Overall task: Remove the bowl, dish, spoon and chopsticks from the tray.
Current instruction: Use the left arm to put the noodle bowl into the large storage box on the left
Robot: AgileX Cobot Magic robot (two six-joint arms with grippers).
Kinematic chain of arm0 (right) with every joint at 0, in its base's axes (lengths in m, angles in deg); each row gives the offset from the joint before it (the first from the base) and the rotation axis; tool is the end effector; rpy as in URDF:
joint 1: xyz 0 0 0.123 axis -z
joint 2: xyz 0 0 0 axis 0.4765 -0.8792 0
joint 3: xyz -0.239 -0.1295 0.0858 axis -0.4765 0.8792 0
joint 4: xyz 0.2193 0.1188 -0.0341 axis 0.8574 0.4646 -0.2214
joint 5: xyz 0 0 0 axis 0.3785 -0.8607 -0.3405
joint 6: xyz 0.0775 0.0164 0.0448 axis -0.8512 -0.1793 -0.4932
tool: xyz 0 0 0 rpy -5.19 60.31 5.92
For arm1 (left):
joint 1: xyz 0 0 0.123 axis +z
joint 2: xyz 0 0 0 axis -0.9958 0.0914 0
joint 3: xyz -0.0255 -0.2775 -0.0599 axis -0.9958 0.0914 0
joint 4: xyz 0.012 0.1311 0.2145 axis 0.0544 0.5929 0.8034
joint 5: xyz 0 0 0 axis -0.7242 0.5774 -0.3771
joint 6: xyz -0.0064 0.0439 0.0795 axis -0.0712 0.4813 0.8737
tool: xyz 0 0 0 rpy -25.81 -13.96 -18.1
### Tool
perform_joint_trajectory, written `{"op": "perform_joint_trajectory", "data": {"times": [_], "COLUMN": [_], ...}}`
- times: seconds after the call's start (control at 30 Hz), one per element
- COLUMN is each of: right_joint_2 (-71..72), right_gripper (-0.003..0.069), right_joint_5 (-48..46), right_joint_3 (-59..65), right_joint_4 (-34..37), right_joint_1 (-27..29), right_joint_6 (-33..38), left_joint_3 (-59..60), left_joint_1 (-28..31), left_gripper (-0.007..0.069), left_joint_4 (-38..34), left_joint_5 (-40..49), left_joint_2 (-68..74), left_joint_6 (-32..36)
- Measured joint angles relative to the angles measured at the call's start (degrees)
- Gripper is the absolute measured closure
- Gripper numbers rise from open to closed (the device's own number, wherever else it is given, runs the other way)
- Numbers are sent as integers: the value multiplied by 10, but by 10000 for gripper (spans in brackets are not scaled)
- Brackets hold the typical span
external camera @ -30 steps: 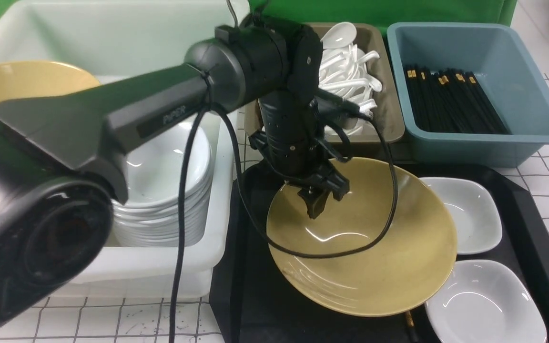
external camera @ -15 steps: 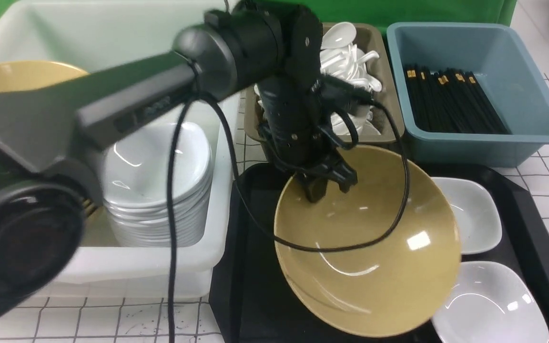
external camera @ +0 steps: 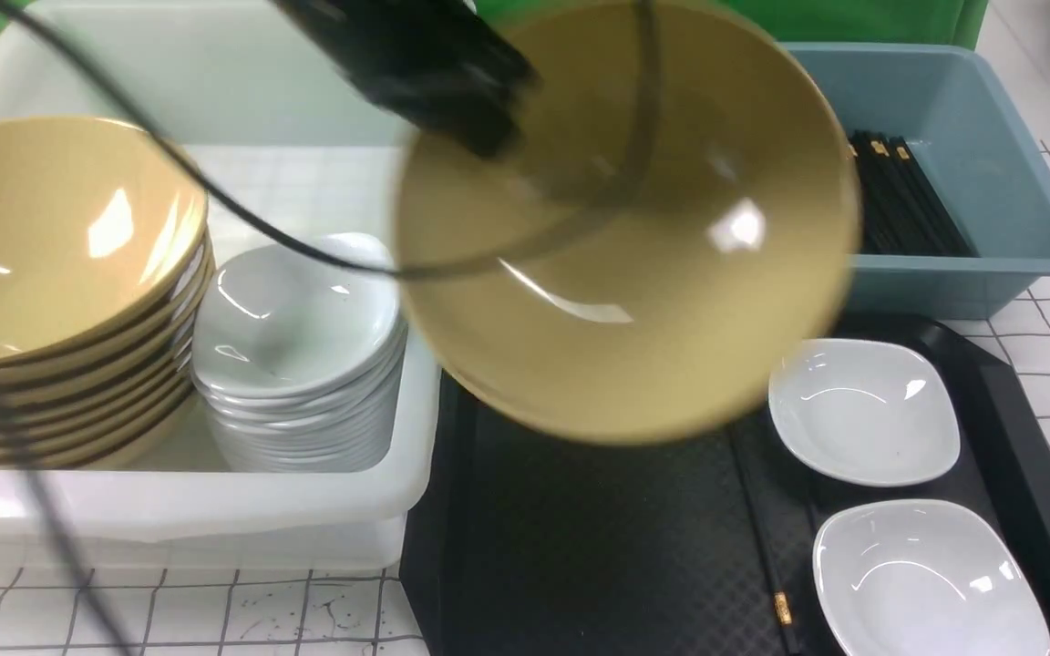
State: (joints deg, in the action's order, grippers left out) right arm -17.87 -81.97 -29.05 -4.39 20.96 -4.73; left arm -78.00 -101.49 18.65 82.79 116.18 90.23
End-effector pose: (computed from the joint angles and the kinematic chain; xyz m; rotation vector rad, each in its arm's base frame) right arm 0.0875 0.0267 0.2486 -0.3943 2.1806 0.1766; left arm 0.3294 -0.1309 0.4156 0.8127 2.3877 -0.4487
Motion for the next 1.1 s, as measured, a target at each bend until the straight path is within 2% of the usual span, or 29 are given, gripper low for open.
{"op": "perform_joint_trajectory", "data": {"times": [0.07,0.1,0.23,0.27,0.3,0.4,0.53,0.73,0.83,0.93,1.07,1.1], "right_joint_2": [0,0,0,0,0,0,0,0,0,0,-1,-2], "right_gripper": [564,563,561,561,560,559,559,559,559,557,545,545], "right_joint_5": [0,0,0,0,0,0,0,1,0,0,0,0], "right_joint_3": [0,0,0,0,0,0,0,0,0,2,7,7], "right_joint_4": [0,0,0,0,0,0,0,0,5,13,17,17], "right_joint_1": [0,0,0,0,0,0,0,0,0,0,-2,-2], "right_joint_6": [0,0,0,0,0,0,0,0,0,0,-19,-22], "left_joint_3": [0,0,11,12,30,87,163,244,279,287,288,288], "left_joint_1": [70,84,239,247,306,401,443,443,444,444,443,443], "left_gripper": [619,619,619,619,619,619,619,619,601,535,298,286], "left_joint_4": [-3,-2,-2,-2,-2,9,22,57,88,87,62,61], "left_joint_5": [2,3,3,2,1,0,-38,-74,-125,-145,-147,-147], "left_joint_2": [-36,-47,-103,-106,-122,-144,-153,-141,-127,-116,-106,-106], "left_joint_6": [-4,-9,-58,-60,-70,-95,-109,-137,-144,-125,-109,-109]}}
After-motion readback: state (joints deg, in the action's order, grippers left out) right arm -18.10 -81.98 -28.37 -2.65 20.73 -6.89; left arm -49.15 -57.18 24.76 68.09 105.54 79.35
